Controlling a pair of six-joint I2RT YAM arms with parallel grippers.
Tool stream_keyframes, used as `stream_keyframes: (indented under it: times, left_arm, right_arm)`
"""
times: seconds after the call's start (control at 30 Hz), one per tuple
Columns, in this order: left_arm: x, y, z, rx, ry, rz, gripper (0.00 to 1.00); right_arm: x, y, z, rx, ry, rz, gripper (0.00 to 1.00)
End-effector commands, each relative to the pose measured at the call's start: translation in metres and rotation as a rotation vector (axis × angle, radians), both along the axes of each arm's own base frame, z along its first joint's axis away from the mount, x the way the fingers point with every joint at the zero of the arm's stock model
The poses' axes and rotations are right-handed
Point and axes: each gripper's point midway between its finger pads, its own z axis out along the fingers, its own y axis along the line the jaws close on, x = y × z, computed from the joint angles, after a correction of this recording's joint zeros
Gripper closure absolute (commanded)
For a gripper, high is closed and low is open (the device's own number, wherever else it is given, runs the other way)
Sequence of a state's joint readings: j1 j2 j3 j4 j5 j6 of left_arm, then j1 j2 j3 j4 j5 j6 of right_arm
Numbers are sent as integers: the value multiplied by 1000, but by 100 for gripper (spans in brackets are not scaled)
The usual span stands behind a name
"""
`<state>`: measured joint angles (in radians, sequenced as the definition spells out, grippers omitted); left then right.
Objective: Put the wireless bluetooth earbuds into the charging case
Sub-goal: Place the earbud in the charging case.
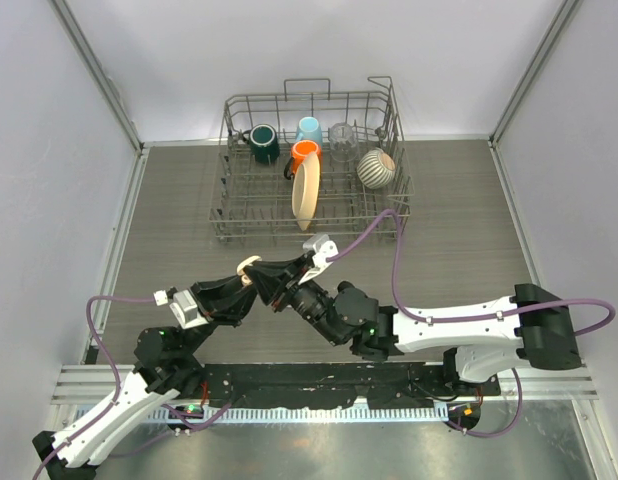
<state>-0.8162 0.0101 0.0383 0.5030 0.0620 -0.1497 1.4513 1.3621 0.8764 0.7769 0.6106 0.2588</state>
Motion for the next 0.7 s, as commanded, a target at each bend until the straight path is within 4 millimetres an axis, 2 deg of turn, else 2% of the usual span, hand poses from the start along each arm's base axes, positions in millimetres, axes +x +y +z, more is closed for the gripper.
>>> stream_keyframes:
  times: [0.0, 0.33, 0.53, 0.67]
  left_arm:
    - [2, -5, -27, 15, 4, -11, 100]
    - [-1, -5, -24, 0, -7, -25, 100]
    - [-3, -4, -19, -15, -18, -24, 100]
    - [-2, -2, -18, -22, -17, -17, 100]
  right_arm:
    - [-2, 3, 29, 65, -31, 0, 99]
    - [8, 5, 7, 4, -30, -60, 99]
    - [6, 10, -3, -16, -25, -42, 99]
    - [4, 7, -10, -20, -13, -34, 99]
